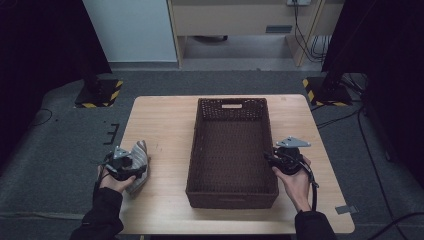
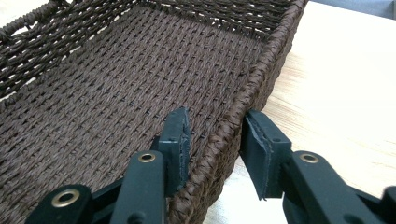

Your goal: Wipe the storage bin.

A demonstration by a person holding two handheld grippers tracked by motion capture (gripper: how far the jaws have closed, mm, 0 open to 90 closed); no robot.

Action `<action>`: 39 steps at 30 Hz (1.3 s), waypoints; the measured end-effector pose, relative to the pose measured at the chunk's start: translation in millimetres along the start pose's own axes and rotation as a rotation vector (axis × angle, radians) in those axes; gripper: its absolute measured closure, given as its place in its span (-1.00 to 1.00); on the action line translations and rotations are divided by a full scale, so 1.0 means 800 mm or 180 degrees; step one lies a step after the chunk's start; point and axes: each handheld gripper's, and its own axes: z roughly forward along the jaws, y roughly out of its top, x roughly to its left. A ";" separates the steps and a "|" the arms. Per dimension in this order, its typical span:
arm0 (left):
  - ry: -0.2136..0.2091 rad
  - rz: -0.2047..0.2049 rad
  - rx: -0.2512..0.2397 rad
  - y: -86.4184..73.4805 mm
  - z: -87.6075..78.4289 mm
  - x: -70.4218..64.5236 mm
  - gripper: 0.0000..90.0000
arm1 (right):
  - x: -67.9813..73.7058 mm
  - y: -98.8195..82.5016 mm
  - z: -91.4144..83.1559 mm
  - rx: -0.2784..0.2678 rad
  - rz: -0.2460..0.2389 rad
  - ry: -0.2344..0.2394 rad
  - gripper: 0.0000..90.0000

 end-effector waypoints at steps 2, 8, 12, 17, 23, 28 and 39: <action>0.0023 -0.0021 0.0047 -0.003 0.006 0.003 -0.13 | 0.000 0.000 0.000 -0.0001 0.0009 0.0002 0.37; -0.0021 -0.0139 0.0037 -0.005 0.010 0.011 0.28 | -0.001 0.000 0.000 -0.0018 0.0002 0.0002 0.38; -0.0063 -0.0249 -0.0045 0.002 0.004 0.014 0.37 | 0.000 -0.001 0.001 -0.0016 0.0039 0.0016 0.38; -0.0143 -0.0340 -0.0366 0.025 -0.010 0.011 0.40 | -0.001 -0.001 0.002 -0.0006 0.0024 0.0028 0.40; -0.0209 -0.0263 -0.0591 0.061 -0.013 0.003 0.41 | -0.001 -0.001 0.002 -0.0020 0.0043 0.0059 0.44; -0.0227 -0.0185 -0.0589 0.092 0.002 -0.002 0.40 | -0.002 -0.001 0.002 -0.0020 0.0034 0.0069 0.45; -0.0338 -0.0170 -0.0785 0.166 0.040 -0.016 0.40 | -0.003 0.000 0.004 -0.0027 0.0009 0.0169 0.49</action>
